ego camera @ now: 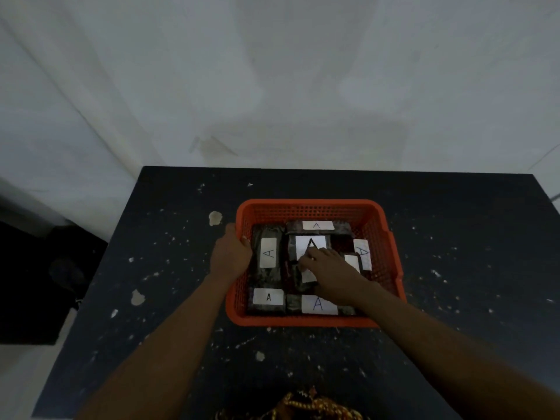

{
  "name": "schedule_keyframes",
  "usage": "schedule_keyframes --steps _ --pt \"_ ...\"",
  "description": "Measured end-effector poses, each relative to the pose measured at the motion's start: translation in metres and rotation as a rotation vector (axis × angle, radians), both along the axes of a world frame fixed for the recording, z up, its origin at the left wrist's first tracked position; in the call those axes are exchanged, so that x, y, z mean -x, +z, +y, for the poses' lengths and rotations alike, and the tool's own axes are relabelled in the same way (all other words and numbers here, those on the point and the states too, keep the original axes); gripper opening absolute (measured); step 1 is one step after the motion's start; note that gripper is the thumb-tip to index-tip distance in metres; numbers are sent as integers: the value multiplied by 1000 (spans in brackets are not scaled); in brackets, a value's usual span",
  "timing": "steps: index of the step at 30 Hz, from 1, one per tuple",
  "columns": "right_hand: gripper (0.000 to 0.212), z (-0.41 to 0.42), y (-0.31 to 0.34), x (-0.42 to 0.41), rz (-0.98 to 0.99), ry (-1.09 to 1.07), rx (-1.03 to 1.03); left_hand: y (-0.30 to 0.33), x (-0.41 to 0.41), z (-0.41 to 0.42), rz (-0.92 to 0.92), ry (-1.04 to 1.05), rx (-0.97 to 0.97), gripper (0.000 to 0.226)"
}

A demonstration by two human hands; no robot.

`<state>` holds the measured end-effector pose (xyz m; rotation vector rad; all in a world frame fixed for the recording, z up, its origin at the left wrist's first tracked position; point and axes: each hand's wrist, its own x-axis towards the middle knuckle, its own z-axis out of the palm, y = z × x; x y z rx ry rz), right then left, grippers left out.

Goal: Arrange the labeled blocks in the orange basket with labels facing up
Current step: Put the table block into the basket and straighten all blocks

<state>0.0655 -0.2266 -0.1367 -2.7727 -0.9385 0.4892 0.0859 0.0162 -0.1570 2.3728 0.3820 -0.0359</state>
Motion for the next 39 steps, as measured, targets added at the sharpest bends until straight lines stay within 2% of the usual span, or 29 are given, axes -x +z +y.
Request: schedule_keyframes --steps 10,14,15,18,19,25,33,35,37,39 --pt "41 -12 -1 3 -8 26 -41 -1 0 0 8 -1 -3 4" --pt "18 -5 10 -20 -147 -263 -344 0 -1 0 11 -3 -2 7" --pt "22 -4 12 -30 -151 -291 -296 0 -1 0 13 -5 -2 8" --pt "48 -2 13 -48 -4 -223 25 0 0 0 21 2 -2 8" --pt "52 -2 12 -51 24 -212 57 0 0 -1 19 3 3 7" --pt "58 -3 8 -54 -46 -84 120 1 -1 0 3 6 19 7" --pt "51 -5 11 -55 18 -25 118 -1 0 0 3 9 12 9" --pt "39 -8 14 -56 83 -44 56 -1 0 0 -3 8 16 7" --pt "18 -15 17 -61 117 -160 -143 0 -1 0 -2 9 15 7" --pt "16 -26 18 -70 6 -367 -285 1 -1 0 2 10 20 9"
